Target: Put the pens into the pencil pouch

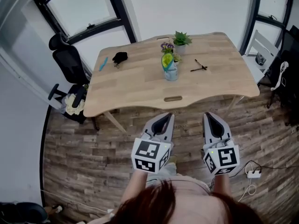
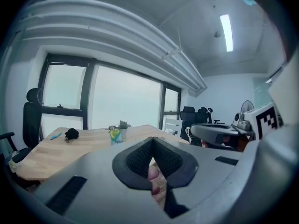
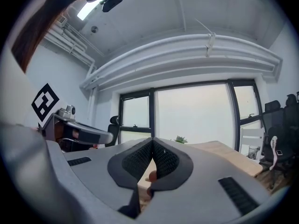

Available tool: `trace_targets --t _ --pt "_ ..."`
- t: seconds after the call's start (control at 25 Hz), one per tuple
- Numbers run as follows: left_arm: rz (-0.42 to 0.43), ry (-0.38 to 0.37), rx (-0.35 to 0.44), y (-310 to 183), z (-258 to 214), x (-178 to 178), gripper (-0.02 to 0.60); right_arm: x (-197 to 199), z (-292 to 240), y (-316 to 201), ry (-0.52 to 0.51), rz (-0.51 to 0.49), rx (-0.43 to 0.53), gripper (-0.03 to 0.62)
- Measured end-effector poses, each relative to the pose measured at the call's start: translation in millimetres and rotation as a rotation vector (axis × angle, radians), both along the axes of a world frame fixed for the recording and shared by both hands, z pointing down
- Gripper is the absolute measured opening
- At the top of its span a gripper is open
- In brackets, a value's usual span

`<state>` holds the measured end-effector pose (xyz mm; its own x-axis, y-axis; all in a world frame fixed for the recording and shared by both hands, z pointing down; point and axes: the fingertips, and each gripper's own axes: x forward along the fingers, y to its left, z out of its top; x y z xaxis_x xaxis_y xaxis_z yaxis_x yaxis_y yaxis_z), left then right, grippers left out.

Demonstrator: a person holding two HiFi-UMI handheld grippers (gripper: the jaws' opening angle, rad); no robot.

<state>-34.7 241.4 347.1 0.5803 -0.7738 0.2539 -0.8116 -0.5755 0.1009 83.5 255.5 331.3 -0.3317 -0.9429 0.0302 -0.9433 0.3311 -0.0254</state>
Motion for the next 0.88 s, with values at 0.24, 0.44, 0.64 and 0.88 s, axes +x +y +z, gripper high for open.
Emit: trace_targets --t 0.24,0.44,0.64,0.88 --pt "0.020 0.016 -0.006 -44.3 0.4 -9.8 0.002 -8.6 -1.8 -41.2 0.006 0.023 -0.004 0.000" --pt "0.034 0.028 -0.005 -80.4 0.7 -19.9 0.002 -14.8 -3.2 -72.7 0.006 0.044 0.010 0.000" --pt "0.059 0.042 -0.003 -109.2 -0.9 -26.4 0.002 -19.9 -7.3 -96.5 0.006 0.067 0.017 0.000" --pt "0.064 0.073 -0.010 -137.8 -0.5 -32.8 0.002 -21.0 -5.1 -117.3 0.010 0.076 0.019 0.002"
